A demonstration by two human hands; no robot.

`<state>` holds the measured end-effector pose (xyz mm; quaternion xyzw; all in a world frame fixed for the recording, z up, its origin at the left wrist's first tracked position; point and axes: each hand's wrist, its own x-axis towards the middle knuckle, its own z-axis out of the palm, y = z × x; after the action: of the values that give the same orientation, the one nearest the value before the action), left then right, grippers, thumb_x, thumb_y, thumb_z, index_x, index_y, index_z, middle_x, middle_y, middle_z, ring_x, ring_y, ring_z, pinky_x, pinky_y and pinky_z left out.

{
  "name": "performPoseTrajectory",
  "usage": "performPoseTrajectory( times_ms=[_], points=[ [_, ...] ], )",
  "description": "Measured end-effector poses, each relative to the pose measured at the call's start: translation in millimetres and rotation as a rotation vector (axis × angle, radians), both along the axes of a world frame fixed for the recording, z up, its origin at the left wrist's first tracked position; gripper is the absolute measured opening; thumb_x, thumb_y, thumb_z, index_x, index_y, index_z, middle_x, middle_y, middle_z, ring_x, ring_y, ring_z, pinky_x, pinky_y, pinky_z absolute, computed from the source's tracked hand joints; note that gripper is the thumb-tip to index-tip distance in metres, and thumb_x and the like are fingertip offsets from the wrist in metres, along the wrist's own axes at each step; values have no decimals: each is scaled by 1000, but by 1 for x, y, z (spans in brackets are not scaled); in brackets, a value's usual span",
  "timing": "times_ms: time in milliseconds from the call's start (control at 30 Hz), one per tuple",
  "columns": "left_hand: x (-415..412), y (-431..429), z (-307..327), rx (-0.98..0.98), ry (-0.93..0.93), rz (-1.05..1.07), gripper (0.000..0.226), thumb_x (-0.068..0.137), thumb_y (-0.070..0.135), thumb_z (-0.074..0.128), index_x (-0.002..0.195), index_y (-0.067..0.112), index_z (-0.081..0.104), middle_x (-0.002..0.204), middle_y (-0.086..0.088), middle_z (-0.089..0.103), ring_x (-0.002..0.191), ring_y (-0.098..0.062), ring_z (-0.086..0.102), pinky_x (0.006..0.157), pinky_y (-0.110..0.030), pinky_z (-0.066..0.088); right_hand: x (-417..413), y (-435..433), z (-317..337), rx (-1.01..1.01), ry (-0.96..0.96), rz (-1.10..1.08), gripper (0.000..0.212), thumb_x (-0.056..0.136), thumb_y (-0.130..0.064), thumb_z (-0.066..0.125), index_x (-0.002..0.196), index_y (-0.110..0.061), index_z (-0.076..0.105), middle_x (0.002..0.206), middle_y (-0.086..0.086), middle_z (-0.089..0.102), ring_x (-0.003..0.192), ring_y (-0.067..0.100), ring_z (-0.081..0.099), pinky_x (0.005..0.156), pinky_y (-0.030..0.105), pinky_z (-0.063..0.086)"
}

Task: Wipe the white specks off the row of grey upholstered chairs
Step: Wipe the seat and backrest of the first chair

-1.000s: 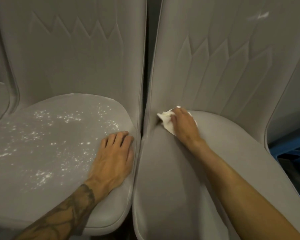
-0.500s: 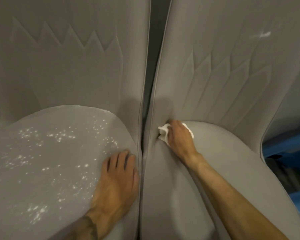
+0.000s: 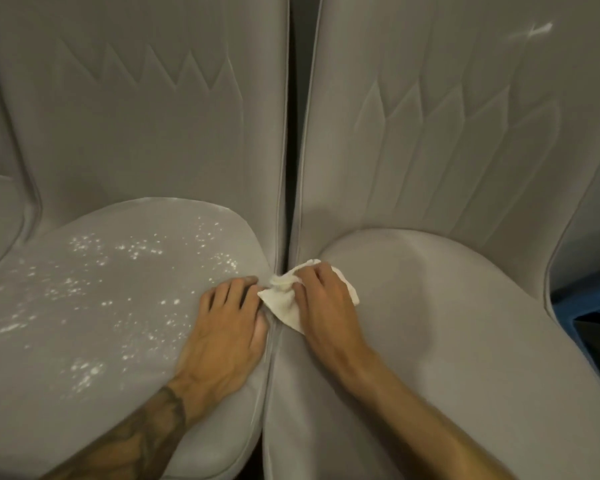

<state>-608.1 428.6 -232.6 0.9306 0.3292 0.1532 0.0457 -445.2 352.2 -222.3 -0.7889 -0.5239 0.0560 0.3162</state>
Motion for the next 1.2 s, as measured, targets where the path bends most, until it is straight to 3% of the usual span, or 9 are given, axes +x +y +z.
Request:
performPoseTrajectory(
  times_ms=[133,267,400,500,600,700,800,967,1200],
  points=[
    [-2,-1,4,-26,0,-11,47,95,35,37,124,14,67,129,-8,64,118,-30,61,102,-49,48,0,-14,-6,-86,-158,201,36,104,-31,33,124,-19,61,128,-1,57,116,14,48,104,30,37],
    [1,0,0,-30,-11,11,47,99,31,33,126,12,66,125,-9,64,112,-29,62,101,-48,48,11,7,10,-45,-117,56,25,105,-22,47,116,-12,67,119,5,58,108,21,54,96,31,40],
    [-3,5,-3,-33,1,-38,49,92,40,42,125,15,66,130,-9,64,119,-30,61,101,-47,47,-20,-31,5,-30,-109,204,20,103,-20,53,113,-14,69,112,2,61,102,19,54,92,36,44],
    [-2,6,-2,-3,23,-42,45,98,35,37,127,14,66,131,-8,63,120,-30,61,100,-47,48,-22,-59,8,-8,-68,346,19,103,-27,53,117,-27,65,115,-8,57,107,11,52,96,28,41],
    [2,6,-1,13,-17,-42,40,100,37,40,122,15,66,128,-7,62,116,-28,59,98,-46,48,-4,-66,11,-72,-170,438,17,103,-36,48,119,-40,54,116,-17,50,111,8,48,97,31,37],
    [16,13,3,33,-48,-65,39,100,43,43,116,16,66,125,-8,61,109,-29,60,92,-45,49,25,-55,8,-91,-270,221,20,104,-36,43,121,-37,53,113,-12,46,109,14,47,90,33,36],
    [49,22,16,46,-101,-80,41,102,41,48,126,12,63,135,-12,58,116,-34,59,97,-47,49,53,-30,7,-64,-266,-5,24,102,-33,47,124,-32,57,110,-6,47,105,21,48,88,37,39],
    [123,48,69,113,-345,-99,54,98,26,66,146,7,51,149,-23,45,129,-43,52,103,-54,48,106,-2,38,325,-66,-309,20,101,-21,56,120,-20,62,104,1,52,99,26,54,89,43,46],
    [197,99,152,313,-626,-98,67,100,29,62,156,2,36,160,-24,34,141,-44,40,115,-53,35,208,-27,117,694,-291,-553,18,103,-20,50,118,-17,58,107,7,49,99,26,49,88,47,46]
  ],
)
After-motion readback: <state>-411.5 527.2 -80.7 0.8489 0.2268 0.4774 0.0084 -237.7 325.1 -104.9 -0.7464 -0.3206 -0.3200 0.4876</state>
